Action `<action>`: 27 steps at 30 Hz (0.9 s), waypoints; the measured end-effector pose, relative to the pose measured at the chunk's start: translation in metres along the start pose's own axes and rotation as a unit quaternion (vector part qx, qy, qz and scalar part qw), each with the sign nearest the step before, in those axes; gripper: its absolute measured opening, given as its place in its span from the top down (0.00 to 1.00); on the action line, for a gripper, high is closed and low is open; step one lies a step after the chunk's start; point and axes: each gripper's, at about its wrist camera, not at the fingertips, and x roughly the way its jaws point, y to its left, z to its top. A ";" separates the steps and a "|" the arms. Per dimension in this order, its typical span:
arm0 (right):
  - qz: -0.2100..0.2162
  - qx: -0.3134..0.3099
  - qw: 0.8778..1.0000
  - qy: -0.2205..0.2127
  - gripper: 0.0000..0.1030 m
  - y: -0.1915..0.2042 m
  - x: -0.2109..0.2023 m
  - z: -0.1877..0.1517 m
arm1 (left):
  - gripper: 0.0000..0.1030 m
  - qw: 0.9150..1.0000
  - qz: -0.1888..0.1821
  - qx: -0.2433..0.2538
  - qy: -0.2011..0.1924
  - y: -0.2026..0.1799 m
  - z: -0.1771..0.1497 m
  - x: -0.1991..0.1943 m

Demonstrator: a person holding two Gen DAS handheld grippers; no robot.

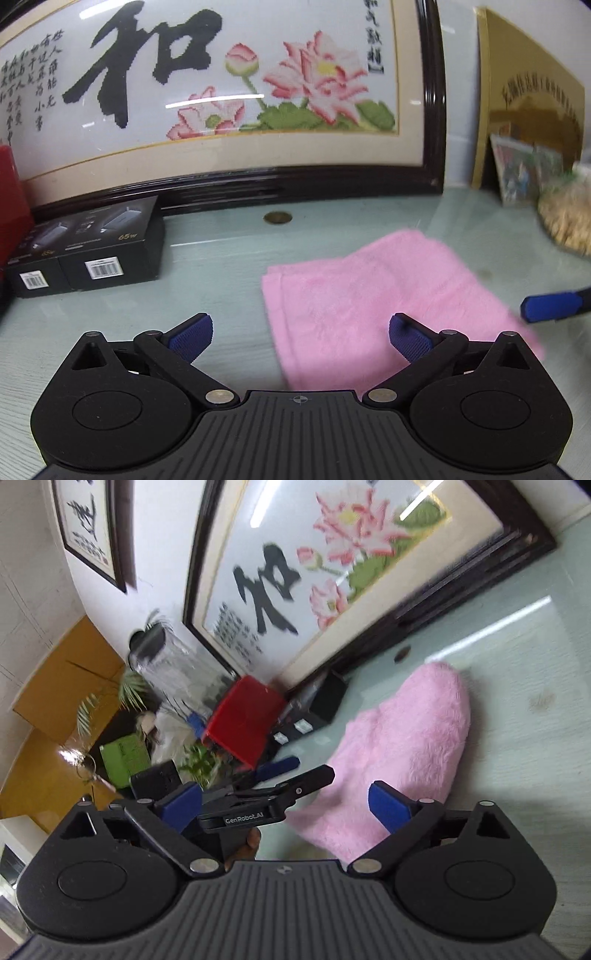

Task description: Fold towel

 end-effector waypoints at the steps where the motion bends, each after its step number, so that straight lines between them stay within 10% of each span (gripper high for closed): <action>1: -0.014 -0.001 1.000 0.009 0.05 0.000 0.004 0.000 | 0.00 1.000 0.006 0.000 0.006 0.000 -0.002 0.004; 15: -0.130 -0.004 0.991 0.028 0.05 -0.008 0.076 0.077 | 0.00 0.999 0.033 0.012 -0.005 -0.003 0.000 0.003; 27: -0.073 -0.029 0.997 0.010 0.05 -0.010 0.070 0.076 | 0.00 0.998 0.062 0.002 -0.004 0.007 0.000 0.004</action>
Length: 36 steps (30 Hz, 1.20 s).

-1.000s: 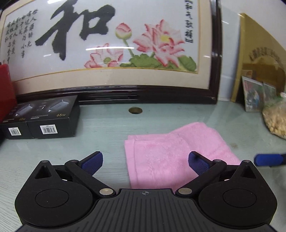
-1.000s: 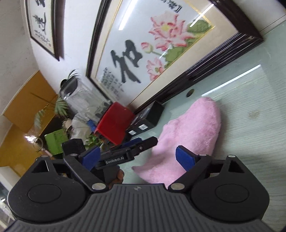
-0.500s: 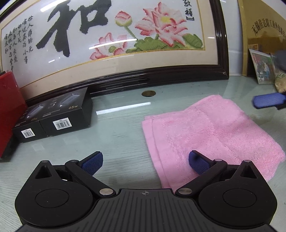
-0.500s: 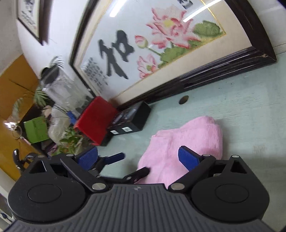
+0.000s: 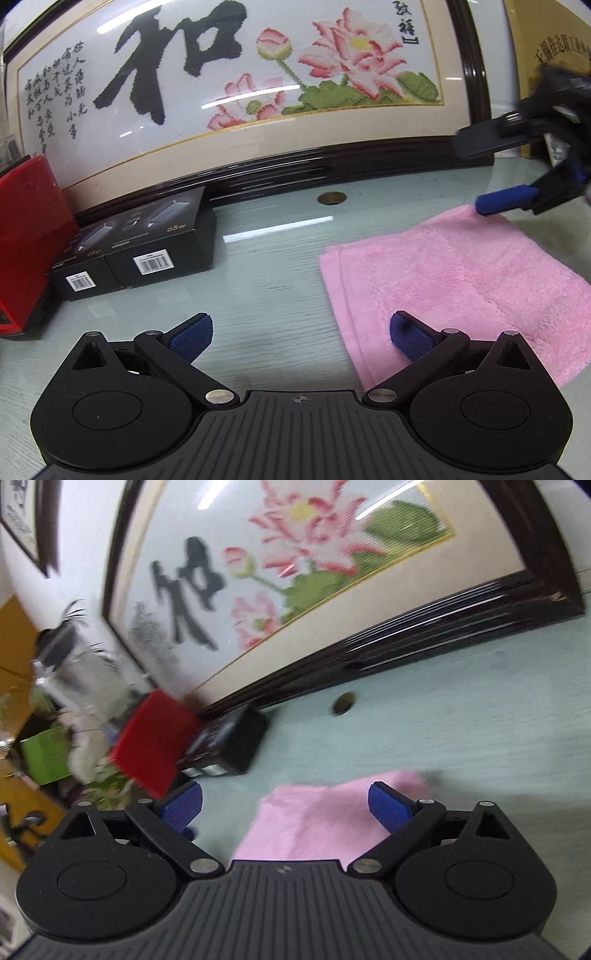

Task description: Fold towel

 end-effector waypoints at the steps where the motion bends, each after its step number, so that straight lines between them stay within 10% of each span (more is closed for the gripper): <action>1: 0.013 -0.015 1.000 0.007 0.05 0.009 -0.001 -0.005 | 0.00 1.000 0.000 0.000 0.001 0.001 0.000 0.001; 8: -0.032 -0.032 0.998 0.049 0.04 0.014 0.017 -0.022 | 0.00 1.000 0.012 0.000 -0.002 0.001 -0.002 0.001; 13: 0.051 -0.053 0.997 0.038 0.02 0.039 0.003 -0.030 | 0.00 0.998 0.039 -0.037 0.012 0.016 0.000 0.005; 19: 0.011 -0.049 0.996 0.075 0.03 0.036 0.018 -0.042 | 0.00 0.997 0.037 -0.073 -0.004 0.031 0.002 -0.005; 28: 0.162 -0.031 0.983 0.075 0.01 0.055 -0.022 -0.066 | 0.00 0.995 0.048 -0.076 -0.042 0.038 0.004 -0.025; 36: 0.088 -0.063 0.988 0.110 0.02 0.070 0.004 -0.078 | 0.00 0.980 0.066 -0.183 -0.036 0.076 0.003 -0.024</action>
